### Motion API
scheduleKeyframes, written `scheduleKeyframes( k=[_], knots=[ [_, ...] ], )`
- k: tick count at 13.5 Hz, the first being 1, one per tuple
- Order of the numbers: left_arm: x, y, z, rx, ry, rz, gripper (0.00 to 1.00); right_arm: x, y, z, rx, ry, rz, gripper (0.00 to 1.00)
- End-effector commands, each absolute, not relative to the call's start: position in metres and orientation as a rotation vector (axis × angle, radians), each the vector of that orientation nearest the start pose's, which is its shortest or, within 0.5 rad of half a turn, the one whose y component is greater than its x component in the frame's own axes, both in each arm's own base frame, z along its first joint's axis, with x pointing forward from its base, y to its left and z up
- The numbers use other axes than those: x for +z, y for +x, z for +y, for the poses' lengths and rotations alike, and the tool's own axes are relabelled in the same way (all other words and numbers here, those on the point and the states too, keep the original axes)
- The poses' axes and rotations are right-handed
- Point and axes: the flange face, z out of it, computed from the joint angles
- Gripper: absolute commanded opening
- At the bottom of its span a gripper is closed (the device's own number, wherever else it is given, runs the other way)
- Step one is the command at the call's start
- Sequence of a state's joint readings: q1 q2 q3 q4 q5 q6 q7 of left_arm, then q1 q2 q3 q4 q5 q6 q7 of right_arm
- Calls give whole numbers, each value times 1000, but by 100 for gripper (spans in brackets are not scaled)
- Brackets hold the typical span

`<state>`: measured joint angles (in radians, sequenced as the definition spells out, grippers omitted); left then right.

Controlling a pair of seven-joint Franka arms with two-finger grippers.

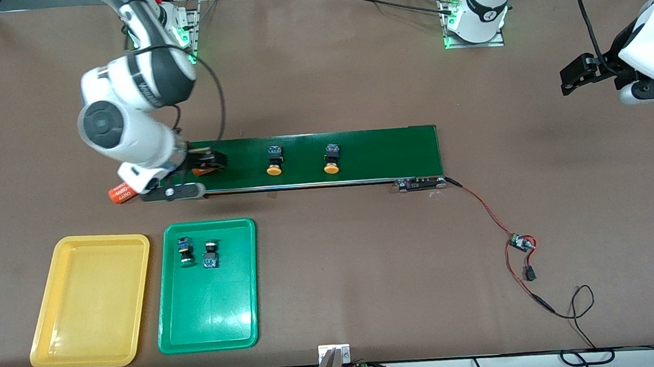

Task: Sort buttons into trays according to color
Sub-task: 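Reach the right gripper down and grasp a yellow-capped button on the belt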

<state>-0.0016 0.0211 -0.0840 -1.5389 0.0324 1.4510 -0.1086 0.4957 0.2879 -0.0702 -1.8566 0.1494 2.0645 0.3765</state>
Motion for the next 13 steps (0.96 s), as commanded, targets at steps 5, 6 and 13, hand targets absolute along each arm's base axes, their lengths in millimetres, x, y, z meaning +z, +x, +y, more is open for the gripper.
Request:
scheduleKeyframes(
  k=[5, 6, 13],
  knots=[
    [623, 548, -42, 183, -3108, -5, 100, 294, 535, 345, 105, -3070, 175, 100],
    [623, 548, -43, 183, -3108, -3, 100, 290, 535, 345, 112, -3073, 175, 100],
    [623, 548, -43, 183, -3108, -5, 100, 262, 512, 343, 326, -3144, 175, 100]
  ],
)
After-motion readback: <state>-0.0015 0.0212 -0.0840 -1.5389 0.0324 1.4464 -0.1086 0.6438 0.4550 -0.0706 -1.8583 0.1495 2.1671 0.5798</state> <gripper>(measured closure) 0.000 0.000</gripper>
